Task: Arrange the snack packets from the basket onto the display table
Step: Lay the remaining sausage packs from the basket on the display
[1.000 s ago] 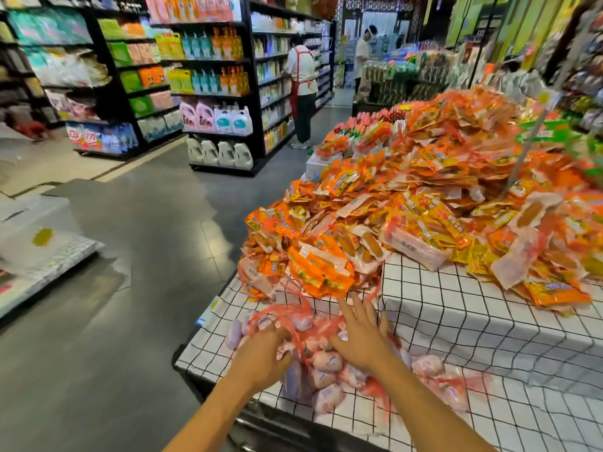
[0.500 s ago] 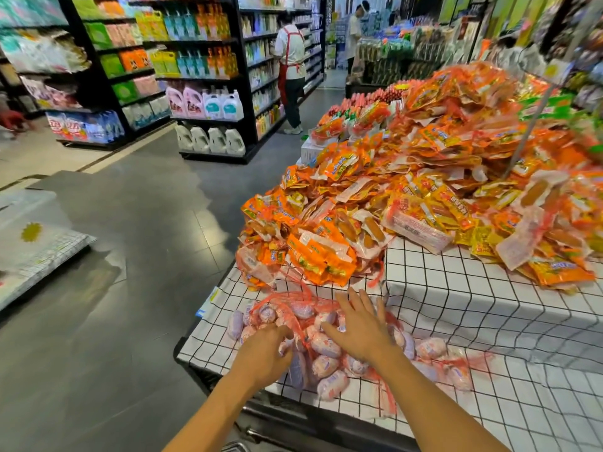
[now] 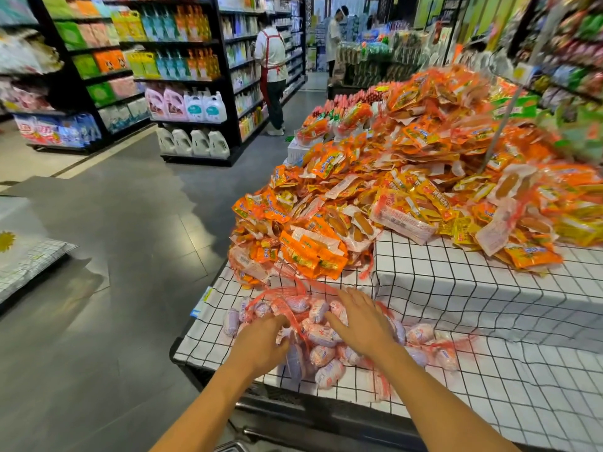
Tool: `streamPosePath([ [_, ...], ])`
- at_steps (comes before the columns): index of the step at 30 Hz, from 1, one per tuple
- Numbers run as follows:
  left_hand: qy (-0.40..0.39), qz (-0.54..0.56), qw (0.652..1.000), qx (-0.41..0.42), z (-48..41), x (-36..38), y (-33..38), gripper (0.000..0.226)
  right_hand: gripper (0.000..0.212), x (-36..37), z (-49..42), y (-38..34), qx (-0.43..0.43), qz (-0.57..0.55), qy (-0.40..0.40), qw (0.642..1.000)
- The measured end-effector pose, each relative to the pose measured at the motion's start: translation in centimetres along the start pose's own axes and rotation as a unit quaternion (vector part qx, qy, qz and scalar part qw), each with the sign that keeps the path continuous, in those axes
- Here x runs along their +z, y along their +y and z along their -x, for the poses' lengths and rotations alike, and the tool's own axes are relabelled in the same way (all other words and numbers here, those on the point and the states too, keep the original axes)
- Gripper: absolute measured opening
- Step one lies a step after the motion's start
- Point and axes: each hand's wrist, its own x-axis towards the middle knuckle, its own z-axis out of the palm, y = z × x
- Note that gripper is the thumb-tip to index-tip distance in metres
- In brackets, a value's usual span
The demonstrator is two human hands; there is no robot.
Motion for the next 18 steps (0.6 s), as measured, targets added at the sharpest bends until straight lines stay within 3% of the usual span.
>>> streamPosePath([
  [9,0.007,-0.039,0.998,0.039,1.8,0.0,1.8,0.03,0.046,-3.5,5.4,1.6,0.05,0.032,0.008,0.998],
  [18,-0.031,0.003,0.98,0.197,3.8,3.9,9.9,0.029,0.047,-4.5,19.0,6.0,0.184,0.044,0.02,0.982],
])
